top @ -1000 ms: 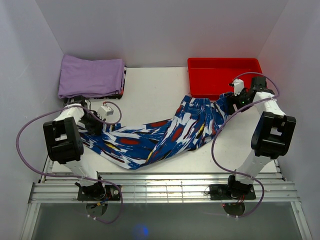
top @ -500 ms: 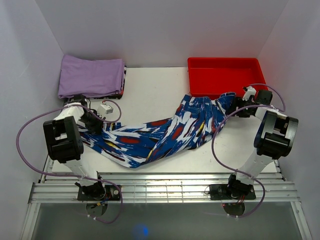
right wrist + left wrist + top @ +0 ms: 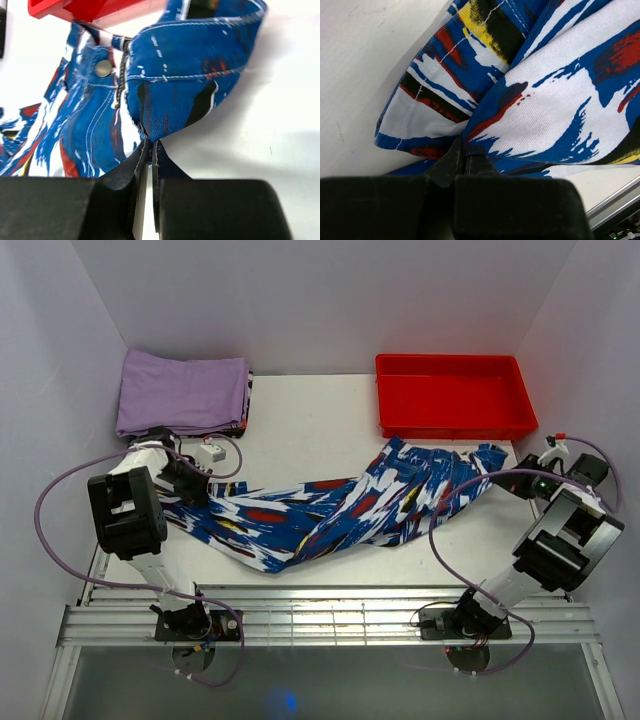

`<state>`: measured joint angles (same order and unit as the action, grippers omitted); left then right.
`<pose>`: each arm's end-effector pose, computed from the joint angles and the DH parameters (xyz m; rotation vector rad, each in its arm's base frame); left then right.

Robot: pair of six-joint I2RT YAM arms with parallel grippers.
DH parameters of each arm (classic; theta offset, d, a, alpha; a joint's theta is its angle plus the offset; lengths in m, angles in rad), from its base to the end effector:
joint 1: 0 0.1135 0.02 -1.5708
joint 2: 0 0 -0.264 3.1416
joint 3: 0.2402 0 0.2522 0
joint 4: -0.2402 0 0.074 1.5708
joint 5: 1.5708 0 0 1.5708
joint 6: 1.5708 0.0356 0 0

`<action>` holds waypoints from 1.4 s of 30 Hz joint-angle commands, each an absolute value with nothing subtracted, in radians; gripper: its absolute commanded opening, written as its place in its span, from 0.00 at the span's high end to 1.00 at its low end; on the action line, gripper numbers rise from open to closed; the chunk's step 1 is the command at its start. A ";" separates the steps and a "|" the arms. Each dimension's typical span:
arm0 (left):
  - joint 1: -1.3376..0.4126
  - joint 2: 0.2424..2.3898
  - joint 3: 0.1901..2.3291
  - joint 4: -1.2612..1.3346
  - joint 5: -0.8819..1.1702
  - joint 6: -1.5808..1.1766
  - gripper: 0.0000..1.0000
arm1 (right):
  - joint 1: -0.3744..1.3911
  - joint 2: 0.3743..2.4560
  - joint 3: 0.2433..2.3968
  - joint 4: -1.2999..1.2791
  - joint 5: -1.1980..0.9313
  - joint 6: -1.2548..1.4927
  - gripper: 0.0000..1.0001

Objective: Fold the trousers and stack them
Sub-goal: Flatten the trousers out

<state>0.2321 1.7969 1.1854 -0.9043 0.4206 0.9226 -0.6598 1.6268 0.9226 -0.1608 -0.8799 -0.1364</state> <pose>0.3148 0.0595 0.1729 0.9734 2.6575 -0.4637 0.2720 -0.1763 0.1906 0.1922 2.1285 0.6130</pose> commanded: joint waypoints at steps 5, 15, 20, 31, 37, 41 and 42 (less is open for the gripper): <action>0.239 1.778 1.239 -0.951 0.457 0.907 1.00 | -0.865 1.359 0.818 -0.578 -0.950 -0.354 0.92; 0.293 1.729 1.437 -1.199 0.610 1.015 0.02 | -0.760 1.331 1.186 -0.906 -0.985 -0.875 0.25; 0.372 1.672 1.462 -1.258 0.632 1.113 0.02 | -0.471 1.298 1.263 -1.003 -0.944 -1.115 0.22; 0.609 1.606 1.272 -1.394 0.634 1.684 0.11 | 0.381 1.314 1.126 -0.618 -0.588 -1.339 0.25; 0.618 1.649 1.270 -1.394 0.612 1.750 0.12 | 0.453 1.613 1.313 -0.712 -0.448 -1.528 0.32; 0.618 1.667 1.287 -1.402 0.612 1.782 0.10 | 0.437 1.715 1.362 -0.741 -0.364 -1.736 0.31; 0.618 1.674 1.292 -1.402 0.612 1.787 0.10 | 0.434 1.735 1.380 -0.759 -0.356 -1.768 0.30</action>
